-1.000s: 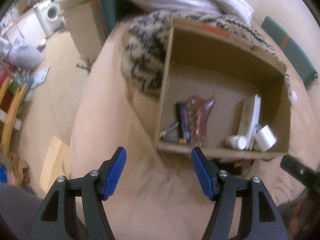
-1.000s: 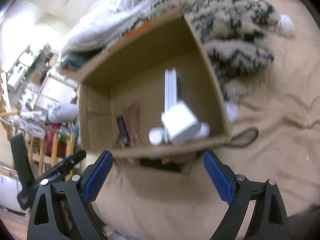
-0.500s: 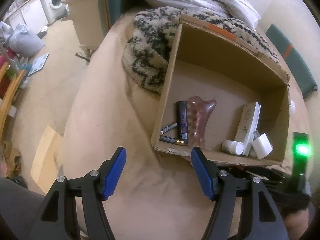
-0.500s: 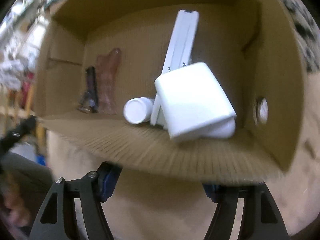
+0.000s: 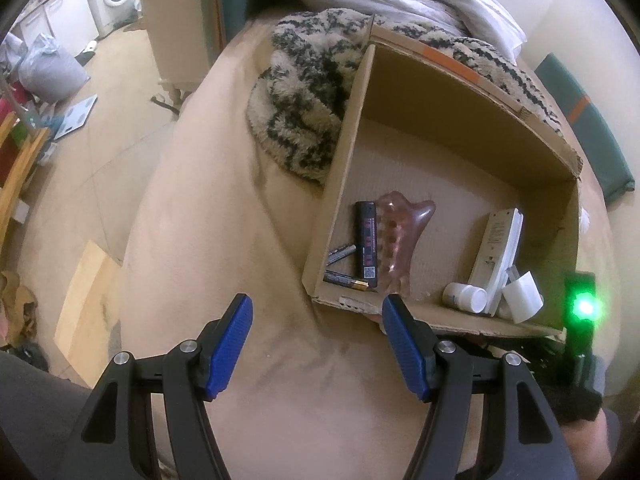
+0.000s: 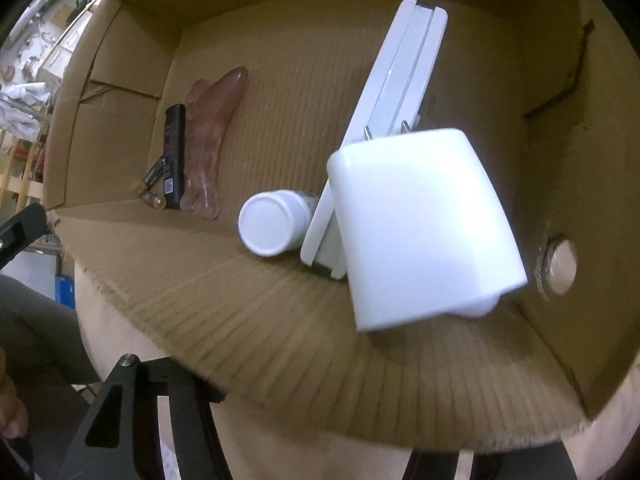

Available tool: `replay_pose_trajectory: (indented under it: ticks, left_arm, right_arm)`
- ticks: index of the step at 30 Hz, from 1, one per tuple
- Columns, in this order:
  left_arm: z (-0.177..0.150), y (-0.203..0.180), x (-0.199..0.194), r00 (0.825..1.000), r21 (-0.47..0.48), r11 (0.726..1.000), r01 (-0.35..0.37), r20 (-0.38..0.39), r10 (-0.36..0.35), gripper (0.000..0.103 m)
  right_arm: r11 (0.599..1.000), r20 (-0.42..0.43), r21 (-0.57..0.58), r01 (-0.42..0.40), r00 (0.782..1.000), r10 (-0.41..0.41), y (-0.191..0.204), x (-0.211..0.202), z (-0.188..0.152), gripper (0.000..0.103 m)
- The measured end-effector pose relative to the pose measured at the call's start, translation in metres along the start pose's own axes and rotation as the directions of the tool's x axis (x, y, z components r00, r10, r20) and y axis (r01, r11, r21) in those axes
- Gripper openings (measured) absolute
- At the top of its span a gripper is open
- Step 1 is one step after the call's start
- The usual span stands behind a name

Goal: Organize rigid objects
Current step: 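Grasp the pink heart keychain with the left tool while the right tool grasps the pink perfume bottle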

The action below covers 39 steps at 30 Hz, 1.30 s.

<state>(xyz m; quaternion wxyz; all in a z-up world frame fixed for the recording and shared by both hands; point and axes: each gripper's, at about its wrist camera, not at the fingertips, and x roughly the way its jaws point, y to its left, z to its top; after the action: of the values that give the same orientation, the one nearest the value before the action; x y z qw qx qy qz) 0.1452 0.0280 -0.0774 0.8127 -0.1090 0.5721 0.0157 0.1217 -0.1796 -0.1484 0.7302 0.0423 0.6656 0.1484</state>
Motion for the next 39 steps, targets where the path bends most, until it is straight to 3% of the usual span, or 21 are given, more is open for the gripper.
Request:
replay_pose_trajectory:
  ticks: [9,16,22,28,39]
  left_arm:
    - [-0.002,-0.002,0.003,1.0,0.005,1.0,0.002,-0.011,-0.002,0.064]
    - [-0.006,-0.008,0.003,1.0,0.04,0.999,-0.003,0.018,0.003,0.065]
    - [-0.028,-0.035,0.012,0.999,0.198,0.979,0.042,-0.039,-0.035,0.066]
    - [-0.03,-0.066,0.049,0.996,0.304,0.953,0.003,-0.085,0.024,0.066]
    - [-0.02,-0.099,0.108,0.983,0.36,0.933,0.001,-0.171,0.065,0.066]
  right_arm:
    - [0.985,0.081,0.035,-0.168,0.983,0.165,0.005,-0.049,-0.023,0.065]
    - [0.956,0.241,0.116,-0.268,0.942,0.235,-0.014,-0.089,-0.044,0.065]
    - [0.93,0.307,0.187,-0.316,0.918,0.25,-0.019,-0.091,-0.037,0.065]
    - [0.908,0.325,0.229,-0.351,0.907,0.269,-0.024,-0.093,-0.031,0.065]
    - [0.899,0.314,0.226,-0.375,0.902,0.297,-0.028,-0.093,-0.031,0.065]
